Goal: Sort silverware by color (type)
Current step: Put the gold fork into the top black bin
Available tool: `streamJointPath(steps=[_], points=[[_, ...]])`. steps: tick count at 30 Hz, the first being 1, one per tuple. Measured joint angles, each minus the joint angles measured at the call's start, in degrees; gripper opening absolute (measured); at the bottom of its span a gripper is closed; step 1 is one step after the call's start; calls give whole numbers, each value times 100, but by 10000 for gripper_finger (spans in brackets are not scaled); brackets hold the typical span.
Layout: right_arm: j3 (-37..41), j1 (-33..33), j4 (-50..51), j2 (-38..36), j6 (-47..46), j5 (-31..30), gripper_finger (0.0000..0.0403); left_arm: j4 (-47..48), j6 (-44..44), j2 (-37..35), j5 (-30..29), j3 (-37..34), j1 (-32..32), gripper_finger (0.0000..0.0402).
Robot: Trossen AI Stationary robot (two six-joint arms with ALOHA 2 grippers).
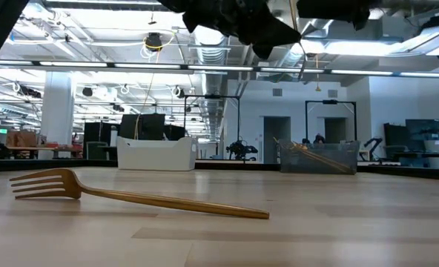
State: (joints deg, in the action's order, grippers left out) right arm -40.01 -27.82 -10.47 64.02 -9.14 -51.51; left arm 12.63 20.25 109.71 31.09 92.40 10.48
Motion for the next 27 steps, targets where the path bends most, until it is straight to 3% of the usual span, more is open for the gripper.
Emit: streamJointPath(steps=[7, 13, 17, 23, 27], points=[[0, 350, 32, 10, -72, -32, 169, 68, 19, 0, 36, 0, -15, 0], [0, 597, 12, 9, -12, 462, 189, 174, 155, 0, 51, 0, -43, 0], [0, 704, 12, 7, -27, 510, 153, 171, 118, 0, 55, 0, -38, 0], [2, 855, 15, 53, 36, 545, 25, 191, -186, 0, -251, 2, -33, 0], [13, 925, 59, 97, 32, 476, 21, 1068, -266, -105, -894, 33, -13, 18]])
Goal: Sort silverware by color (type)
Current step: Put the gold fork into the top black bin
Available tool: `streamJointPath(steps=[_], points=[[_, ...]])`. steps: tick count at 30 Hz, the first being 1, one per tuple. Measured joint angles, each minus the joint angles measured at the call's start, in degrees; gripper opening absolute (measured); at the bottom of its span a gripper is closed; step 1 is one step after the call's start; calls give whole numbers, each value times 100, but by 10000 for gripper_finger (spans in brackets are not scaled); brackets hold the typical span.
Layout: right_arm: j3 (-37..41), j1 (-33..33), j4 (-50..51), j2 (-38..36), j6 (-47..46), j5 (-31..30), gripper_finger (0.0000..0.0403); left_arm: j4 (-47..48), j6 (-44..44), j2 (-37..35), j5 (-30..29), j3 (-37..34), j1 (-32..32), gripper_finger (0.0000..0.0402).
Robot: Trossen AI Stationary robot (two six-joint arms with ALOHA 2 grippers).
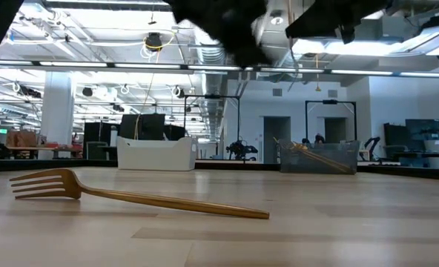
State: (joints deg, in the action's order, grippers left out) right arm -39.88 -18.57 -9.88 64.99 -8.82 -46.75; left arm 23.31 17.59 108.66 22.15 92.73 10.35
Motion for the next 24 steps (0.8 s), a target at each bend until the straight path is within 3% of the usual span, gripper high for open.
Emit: streamJointPath(steps=[3, 9, 13, 15, 18, 24], points=[[-20, 0, 231, -26, -210, -187, 19, 1231, 122, -90, -600, -37, 15, 41], [-7, 154, 757, -13, -566, -317, 19, 1214, -75, -208, -763, -821, 55, 80], [-13, 371, 984, -7, -569, -1610, 19, 976, -339, -404, -750, -1590, 55, 98], [-13, 638, 1112, -11, -369, -1847, 19, 696, -559, -607, -767, -2038, 9, 104], [-11, 1208, 1150, -7, 89, -1550, 19, 351, -927, -1070, -902, -2722, -104, 106], [-11, 2661, 1390, -7, 757, -300, 19, -72, -1631, -2490, -1670, -4026, -449, 95]])
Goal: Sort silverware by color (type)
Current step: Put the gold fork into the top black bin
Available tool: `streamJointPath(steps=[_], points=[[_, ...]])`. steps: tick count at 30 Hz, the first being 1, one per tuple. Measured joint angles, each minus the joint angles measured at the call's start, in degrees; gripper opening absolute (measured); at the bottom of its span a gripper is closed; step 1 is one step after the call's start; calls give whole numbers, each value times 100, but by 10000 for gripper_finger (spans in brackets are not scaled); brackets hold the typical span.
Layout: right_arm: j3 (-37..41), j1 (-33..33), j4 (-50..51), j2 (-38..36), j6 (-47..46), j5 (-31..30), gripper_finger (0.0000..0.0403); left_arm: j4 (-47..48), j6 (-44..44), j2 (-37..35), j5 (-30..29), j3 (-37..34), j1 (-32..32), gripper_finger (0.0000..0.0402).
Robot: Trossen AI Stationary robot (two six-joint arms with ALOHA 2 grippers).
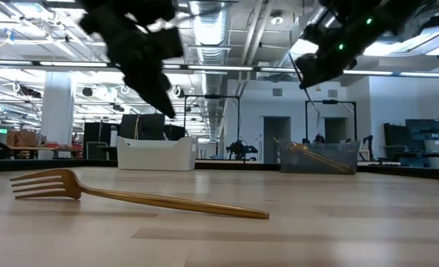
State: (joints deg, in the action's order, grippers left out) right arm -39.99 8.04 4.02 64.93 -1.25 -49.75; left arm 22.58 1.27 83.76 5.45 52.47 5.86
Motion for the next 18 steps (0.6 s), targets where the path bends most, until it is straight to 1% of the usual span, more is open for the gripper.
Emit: streamJointPath(steps=[2, 5, 9, 11, 15, 18], points=[[0, 448, 100, 0, 112, 188, 19, -185, -244, -483, -230, -387, -154, 90], [0, 943, 302, 0, 132, 190, 19, -651, -551, -1083, -467, -924, -369, 87], [0, 1383, 765, 0, 131, 207, 19, -1515, -905, -1603, -647, -1582, -569, 87], [0, 1591, 991, 0, 133, 391, 23, -1803, -1022, -1722, -662, -1831, -634, 87], [0, 2008, 1251, 2, 121, 1108, 50, -2394, -1063, -1765, -655, -2172, -725, 87], [0, 2254, 1207, 7, 45, 1403, 73, -2721, -1062, -1699, -452, -2369, -820, 87]])
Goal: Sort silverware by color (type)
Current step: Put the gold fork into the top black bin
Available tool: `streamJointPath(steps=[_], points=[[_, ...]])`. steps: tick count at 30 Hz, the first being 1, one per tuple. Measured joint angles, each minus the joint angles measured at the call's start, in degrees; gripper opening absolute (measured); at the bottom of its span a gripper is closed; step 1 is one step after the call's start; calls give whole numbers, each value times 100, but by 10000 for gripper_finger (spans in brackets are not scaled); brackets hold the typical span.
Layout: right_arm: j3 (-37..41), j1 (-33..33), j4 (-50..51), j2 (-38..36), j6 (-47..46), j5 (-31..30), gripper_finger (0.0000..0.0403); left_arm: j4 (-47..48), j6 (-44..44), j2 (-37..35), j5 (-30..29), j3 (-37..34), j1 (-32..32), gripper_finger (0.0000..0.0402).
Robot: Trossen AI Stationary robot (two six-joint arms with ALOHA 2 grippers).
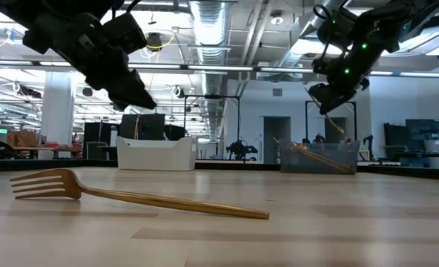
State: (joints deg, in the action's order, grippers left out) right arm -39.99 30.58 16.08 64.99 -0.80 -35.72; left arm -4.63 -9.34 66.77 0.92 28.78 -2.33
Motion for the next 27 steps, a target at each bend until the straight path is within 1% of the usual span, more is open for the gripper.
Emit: streamJointPath(steps=[3, 6, 9, 10, 12, 15, 16, 18, 23, 25, 27], points=[[0, 192, -40, -2, 71, 47, 102, -3, 0, 88, 97, -16, -106, 87], [0, 305, -36, -2, 78, 130, 140, -43, 2, 84, 94, -15, -280, 87], [0, 279, 33, -2, -354, 270, 180, -26, 43, 85, 70, -16, -468, 87], [0, 242, 63, -2, -603, 412, 190, -27, 107, 85, 25, -16, -539, 87], [0, 115, 79, -2, -1141, 879, 205, -21, 343, 136, -70, -15, -691, 87], [0, -251, 210, -2, -1936, 1721, 211, 42, 709, 369, -171, -16, -922, 87], [0, -453, 245, -2, -2112, 1880, 211, -70, 717, 502, -183, -16, -987, 87], [0, -950, 297, 0, -2369, 1888, 206, -370, 717, 856, -118, -5, -1118, 87], [0, -2199, 254, -2, -2819, 1326, 194, -1424, 696, 1782, 433, -7, -1520, 87], [2, -2601, 264, -2, -2998, 1041, 190, -1552, 588, 2071, 631, 44, -1690, 87], [4, -2947, 257, -2, -3185, 788, 189, -1526, 411, 2206, 820, 84, -1884, 87]])
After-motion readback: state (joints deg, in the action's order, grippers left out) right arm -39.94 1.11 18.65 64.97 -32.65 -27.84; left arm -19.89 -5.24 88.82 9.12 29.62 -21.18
